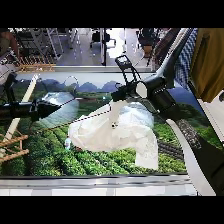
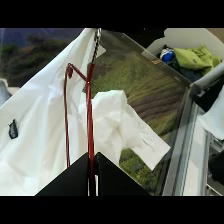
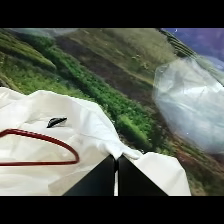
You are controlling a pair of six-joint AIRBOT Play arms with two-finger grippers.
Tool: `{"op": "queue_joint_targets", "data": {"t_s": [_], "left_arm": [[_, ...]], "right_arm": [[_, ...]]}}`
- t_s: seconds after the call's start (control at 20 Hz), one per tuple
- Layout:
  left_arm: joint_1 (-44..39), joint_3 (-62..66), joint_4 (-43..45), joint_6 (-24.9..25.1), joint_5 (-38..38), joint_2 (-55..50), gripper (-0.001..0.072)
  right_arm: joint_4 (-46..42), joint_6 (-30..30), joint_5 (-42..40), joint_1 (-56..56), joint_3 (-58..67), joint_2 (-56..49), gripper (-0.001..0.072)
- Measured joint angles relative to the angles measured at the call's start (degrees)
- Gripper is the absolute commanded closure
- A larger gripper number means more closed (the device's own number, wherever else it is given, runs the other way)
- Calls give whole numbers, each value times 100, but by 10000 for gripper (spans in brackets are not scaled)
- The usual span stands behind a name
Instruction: Fold the clothes and pants, and hang the long-sleeved shirts on hangers.
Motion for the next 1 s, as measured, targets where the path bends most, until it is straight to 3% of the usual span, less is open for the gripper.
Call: {"op": "queue_joint_targets", "data": {"t_s": [0.45, 0.8, 1.0], "left_arm": [[-660, 0, -205, 22, 240, -297, 690], [-1443, 0, -345, 101, 1659, -214, 690], [-1755, -2, -960, 393, 2122, -188, 690]], "right_arm": [[269, -111, 297, 258, -2, 463, 697], [44, -35, 730, 1069, 2, 1464, 696], [-31, 2, 1082, 1388, 2, 1672, 696]]}}
